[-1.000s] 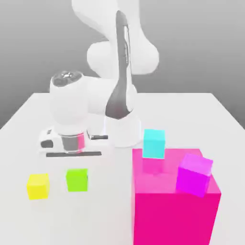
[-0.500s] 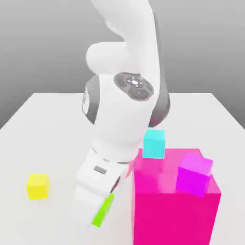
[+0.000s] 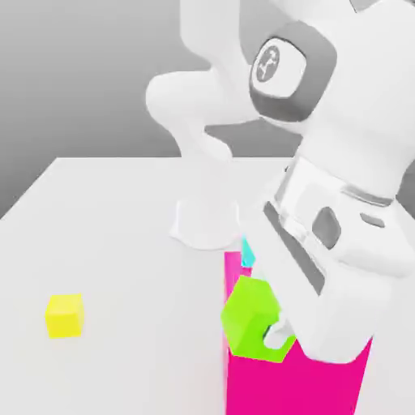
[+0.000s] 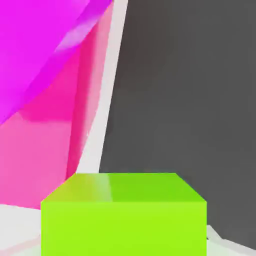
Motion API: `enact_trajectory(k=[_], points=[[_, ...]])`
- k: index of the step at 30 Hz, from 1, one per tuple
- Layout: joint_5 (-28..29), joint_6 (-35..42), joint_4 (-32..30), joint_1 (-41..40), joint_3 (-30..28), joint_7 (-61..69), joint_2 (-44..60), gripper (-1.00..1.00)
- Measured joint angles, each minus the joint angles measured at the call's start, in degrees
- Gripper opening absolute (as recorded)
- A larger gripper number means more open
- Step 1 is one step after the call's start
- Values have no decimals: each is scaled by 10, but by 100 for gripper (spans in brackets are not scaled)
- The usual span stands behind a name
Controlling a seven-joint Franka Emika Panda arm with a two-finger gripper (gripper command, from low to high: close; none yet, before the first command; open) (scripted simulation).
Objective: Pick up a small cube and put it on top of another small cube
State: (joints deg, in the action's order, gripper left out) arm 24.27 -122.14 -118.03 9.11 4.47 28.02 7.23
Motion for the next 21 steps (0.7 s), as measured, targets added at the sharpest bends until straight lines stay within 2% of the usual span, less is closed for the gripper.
enact_trajectory(k=[7,11,15,16,21], points=[[-129,45,4,21,17,29,-65,-100],[-222,64,-7,25,5,36,-103,-100],[-244,7,-53,15,1,28,-90,-100],[-244,-11,-64,15,0,28,-83,100],[-244,-11,-64,15,0,28,-83,100]])
